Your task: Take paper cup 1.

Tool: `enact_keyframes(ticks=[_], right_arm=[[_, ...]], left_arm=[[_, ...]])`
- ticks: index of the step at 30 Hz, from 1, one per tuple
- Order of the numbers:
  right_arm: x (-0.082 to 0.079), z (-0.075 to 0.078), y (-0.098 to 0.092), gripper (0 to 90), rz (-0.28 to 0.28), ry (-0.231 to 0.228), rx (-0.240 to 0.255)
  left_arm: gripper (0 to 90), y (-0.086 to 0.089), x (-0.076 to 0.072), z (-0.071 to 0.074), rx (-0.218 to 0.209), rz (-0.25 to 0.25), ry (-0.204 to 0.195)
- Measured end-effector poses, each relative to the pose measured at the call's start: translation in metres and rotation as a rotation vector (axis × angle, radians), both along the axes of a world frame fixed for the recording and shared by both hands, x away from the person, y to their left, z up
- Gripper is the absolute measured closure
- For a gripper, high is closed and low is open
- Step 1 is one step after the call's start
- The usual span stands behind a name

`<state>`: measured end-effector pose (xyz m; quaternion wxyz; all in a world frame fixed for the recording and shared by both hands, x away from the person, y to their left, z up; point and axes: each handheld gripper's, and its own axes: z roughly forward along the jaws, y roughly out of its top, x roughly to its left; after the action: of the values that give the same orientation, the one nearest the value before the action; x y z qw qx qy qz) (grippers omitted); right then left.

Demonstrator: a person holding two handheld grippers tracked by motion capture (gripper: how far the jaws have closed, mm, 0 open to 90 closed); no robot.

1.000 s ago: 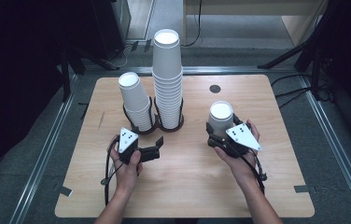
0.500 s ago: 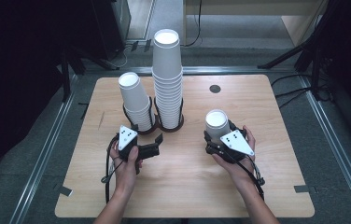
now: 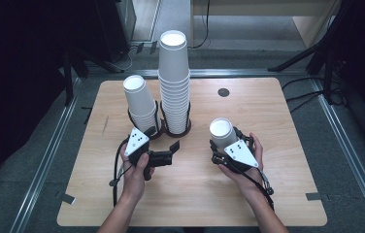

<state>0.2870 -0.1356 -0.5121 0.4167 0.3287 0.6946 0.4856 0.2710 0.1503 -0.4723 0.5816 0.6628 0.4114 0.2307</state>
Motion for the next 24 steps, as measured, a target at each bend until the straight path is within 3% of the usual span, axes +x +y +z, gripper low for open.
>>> enact_keyframes(ticks=[14, 24], right_arm=[[-0.002, -0.012, 0.000, 15.6, 0.027, 0.024, -0.068], [0.000, -0.005, 0.005, 15.6, 0.051, -0.007, -0.089]], left_arm=[[0.0, -0.021, 0.005, -0.002, 0.003, -0.091, 0.030], [0.0, -0.020, 0.000, -0.003, -0.007, -0.115, 0.035]])
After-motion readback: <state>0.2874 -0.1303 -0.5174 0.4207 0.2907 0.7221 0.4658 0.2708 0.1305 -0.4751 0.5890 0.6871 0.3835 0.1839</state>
